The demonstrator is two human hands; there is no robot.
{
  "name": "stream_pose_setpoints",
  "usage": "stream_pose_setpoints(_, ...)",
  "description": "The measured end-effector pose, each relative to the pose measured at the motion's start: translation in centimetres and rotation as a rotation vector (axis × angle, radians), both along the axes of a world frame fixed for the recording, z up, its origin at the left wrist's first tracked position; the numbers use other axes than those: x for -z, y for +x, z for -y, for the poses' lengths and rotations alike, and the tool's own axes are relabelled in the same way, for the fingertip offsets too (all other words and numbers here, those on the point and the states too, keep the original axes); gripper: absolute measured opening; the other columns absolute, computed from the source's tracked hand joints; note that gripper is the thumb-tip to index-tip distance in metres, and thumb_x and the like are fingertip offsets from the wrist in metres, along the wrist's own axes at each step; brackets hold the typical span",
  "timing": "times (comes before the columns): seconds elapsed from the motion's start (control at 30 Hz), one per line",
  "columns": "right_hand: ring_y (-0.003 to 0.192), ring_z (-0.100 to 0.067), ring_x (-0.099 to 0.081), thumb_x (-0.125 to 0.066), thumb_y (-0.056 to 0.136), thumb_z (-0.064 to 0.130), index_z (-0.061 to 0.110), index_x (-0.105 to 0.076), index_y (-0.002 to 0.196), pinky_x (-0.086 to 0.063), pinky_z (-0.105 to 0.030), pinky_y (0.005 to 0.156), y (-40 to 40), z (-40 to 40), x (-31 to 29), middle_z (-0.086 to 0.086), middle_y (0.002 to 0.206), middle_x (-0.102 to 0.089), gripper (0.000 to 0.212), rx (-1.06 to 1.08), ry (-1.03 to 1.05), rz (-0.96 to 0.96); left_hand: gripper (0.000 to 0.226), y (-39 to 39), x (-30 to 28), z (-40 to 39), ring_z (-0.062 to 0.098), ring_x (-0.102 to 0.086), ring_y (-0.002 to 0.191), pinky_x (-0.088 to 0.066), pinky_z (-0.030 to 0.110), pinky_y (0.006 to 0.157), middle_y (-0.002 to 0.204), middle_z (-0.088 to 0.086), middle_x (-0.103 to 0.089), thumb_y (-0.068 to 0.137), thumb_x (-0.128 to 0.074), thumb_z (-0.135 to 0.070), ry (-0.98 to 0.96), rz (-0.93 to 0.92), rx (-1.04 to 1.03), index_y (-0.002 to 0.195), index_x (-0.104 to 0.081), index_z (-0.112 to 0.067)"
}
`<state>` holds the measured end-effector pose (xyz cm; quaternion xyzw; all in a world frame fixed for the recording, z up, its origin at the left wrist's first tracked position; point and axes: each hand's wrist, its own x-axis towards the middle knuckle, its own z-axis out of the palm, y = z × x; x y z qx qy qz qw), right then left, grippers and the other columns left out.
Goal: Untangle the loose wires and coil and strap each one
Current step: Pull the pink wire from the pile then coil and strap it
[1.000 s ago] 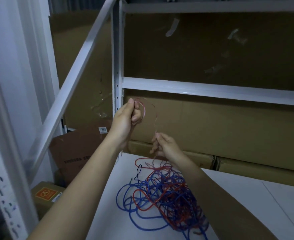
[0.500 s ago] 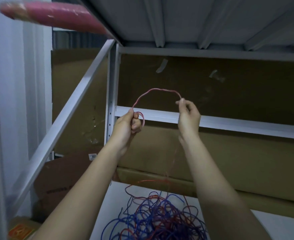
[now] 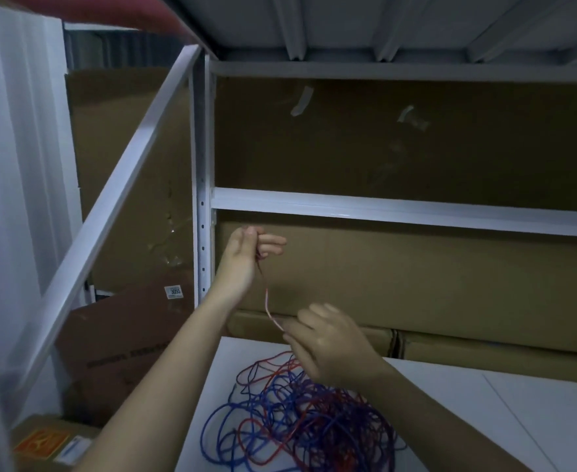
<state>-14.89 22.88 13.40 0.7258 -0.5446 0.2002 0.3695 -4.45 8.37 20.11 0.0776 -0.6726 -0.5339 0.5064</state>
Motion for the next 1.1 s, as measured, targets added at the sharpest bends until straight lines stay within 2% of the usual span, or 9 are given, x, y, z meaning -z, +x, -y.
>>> stream_pose_setpoints(0.2,0.067,-0.021,-0.047,-0.050,0.093,0.009,0.002,-0.067,0.105,-0.037,-0.031,0.059,0.2,-1.3,-0.7,-0.006,0.075,-0.054,0.022,-0.103,-0.022,0.102,0.019,-0.7,3.1,0.0,0.010,-0.063,0.105,-0.047,0.033,0.097,0.111,-0.002,-0.066,0.103,-0.028,-0.032,-0.324,0.412,-0.107,0.104,-0.044,-0.021)
stream_pose_setpoints(0.27,0.071,-0.020,-0.048,-0.049,0.094,0.009,0.002,-0.067,0.103,-0.041,-0.032,0.061,-0.4,-1.4,-1.4,-0.007,0.078,-0.055,0.021,-0.120,-0.060,0.233,0.022,-0.5,3.6,-0.6,0.006,-0.064,0.098,-0.051,0.036,0.092,0.103,-0.004,-0.067,0.103,-0.028,-0.034,-0.397,0.534,-0.080,0.104,-0.047,-0.020)
stream_pose_setpoints(0.37,0.079,-0.011,-0.051,-0.054,0.093,0.006,0.002,-0.068,0.100,-0.043,-0.023,0.070,-1.9,-1.5,-2.9,-0.004,0.085,-0.058,0.016,-0.128,-0.213,0.539,0.032,0.1,4.1,-1.3,0.009,-0.063,0.071,-0.052,0.039,0.082,0.075,-0.003,-0.068,0.104,-0.028,-0.030,-0.436,0.598,0.028,0.094,-0.053,-0.013)
stream_pose_setpoints(0.57,0.073,0.008,-0.055,-0.066,0.087,0.009,0.025,-0.065,0.084,-0.042,-0.008,0.068,-3.9,0.0,-4.0,0.001,0.085,-0.063,0.016,-0.153,-0.210,1.118,0.042,0.3,4.0,-3.4,0.008,-0.040,0.049,-0.033,0.025,0.058,0.048,-0.004,-0.046,0.105,-0.019,-0.013,-0.197,0.369,0.336,0.079,-0.053,-0.010)
stream_pose_setpoints(0.7,0.061,0.010,-0.053,-0.062,0.090,0.022,0.023,-0.066,0.085,-0.040,-0.015,0.065,-4.4,0.7,-1.4,0.017,0.069,-0.063,0.006,-0.098,0.007,1.401,0.048,0.5,4.5,-3.5,0.013,-0.032,0.048,-0.032,0.030,0.067,0.048,-0.004,-0.038,0.103,-0.027,-0.025,-0.012,0.178,0.498,0.063,-0.051,-0.013)
stream_pose_setpoints(0.83,0.055,0.000,-0.053,-0.049,0.098,0.026,0.020,-0.068,0.094,-0.042,-0.014,0.056,-4.1,1.1,2.0,0.009,0.063,-0.061,0.020,-0.155,0.118,1.397,0.022,0.6,4.6,-3.5,0.008,-0.029,0.047,-0.026,0.022,0.055,0.050,-0.006,-0.035,0.094,-0.045,-0.019,0.139,0.007,0.560,0.075,-0.045,-0.009)
stream_pose_setpoints(0.97,0.074,-0.005,-0.058,-0.038,0.103,0.022,0.023,-0.065,0.099,-0.044,-0.014,0.078,-3.5,1.7,3.7,0.006,0.072,-0.061,0.027,-0.105,0.202,1.292,0.020,0.5,3.4,-3.0,0.007,-0.031,0.048,-0.027,0.024,0.060,0.050,-0.007,-0.037,0.097,-0.037,-0.015,0.292,-0.156,0.592,0.080,-0.046,-0.010)
stream_pose_setpoints(1.03,0.078,-0.013,-0.056,-0.036,0.103,0.020,0.019,-0.063,0.094,-0.044,-0.025,0.084,-3.4,1.8,4.1,0.003,0.073,-0.060,0.029,-0.092,0.272,1.315,0.023,0.2,2.7,-3.0,0.007,-0.032,0.049,-0.026,0.025,0.063,0.051,-0.007,-0.038,0.100,-0.033,-0.013,0.298,-0.181,0.564,0.081,-0.047,-0.010)
stream_pose_setpoints(1.1,0.071,-0.019,-0.054,-0.036,0.103,0.021,0.014,-0.062,0.089,-0.050,-0.037,0.081,-3.2,2.0,3.1,0.000,0.071,-0.054,0.030,-0.153,0.260,1.523,0.027,-0.2,2.2,-3.0,0.008,-0.032,0.050,-0.026,0.025,0.064,0.051,-0.007,-0.038,0.102,-0.031,-0.013,0.304,-0.184,0.519,0.082,-0.048,-0.009)
